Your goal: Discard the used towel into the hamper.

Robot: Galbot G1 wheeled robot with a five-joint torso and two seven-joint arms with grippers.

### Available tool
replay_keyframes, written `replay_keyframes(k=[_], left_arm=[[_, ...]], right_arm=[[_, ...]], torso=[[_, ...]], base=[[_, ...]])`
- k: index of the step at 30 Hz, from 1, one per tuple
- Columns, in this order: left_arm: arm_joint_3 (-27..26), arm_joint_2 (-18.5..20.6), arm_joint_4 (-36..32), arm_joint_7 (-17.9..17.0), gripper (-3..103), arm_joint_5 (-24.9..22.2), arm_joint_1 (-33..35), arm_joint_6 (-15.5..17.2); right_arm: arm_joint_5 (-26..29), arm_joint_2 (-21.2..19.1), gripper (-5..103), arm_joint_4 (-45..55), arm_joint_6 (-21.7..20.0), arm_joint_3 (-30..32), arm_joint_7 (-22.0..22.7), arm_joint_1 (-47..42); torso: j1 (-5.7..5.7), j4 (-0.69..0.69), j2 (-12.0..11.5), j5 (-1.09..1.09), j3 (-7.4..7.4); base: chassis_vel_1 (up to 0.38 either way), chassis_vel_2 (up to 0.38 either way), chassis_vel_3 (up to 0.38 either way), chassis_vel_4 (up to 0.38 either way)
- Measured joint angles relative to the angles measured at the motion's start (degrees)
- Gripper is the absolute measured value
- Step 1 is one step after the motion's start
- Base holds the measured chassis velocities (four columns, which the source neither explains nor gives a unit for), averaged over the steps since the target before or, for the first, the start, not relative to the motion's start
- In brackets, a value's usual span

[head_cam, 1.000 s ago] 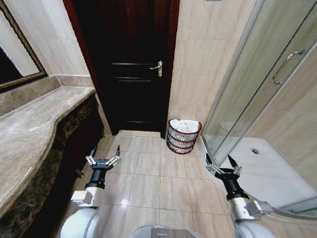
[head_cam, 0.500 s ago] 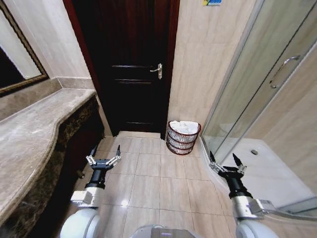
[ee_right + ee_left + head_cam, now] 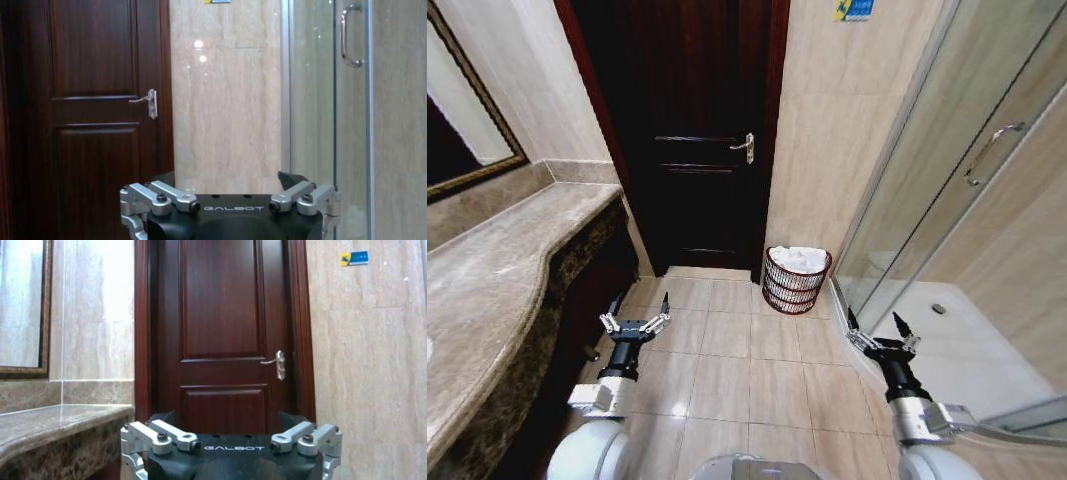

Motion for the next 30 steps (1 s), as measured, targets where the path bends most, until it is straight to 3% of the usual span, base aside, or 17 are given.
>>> replay_keyframes(k=[30], left_arm=[[-0.36, -0.22, -0.02, 0.06, 100, -0.59, 0.01, 0.03]], right_arm=[[-1.10, 0.38, 100, -0.19, 0.19, -1.15, -0.03, -0.01]], torso=[[3.59, 0.00, 8.01, 0.00, 4.45]], base=[[0.000, 0.000, 0.000, 0.000]])
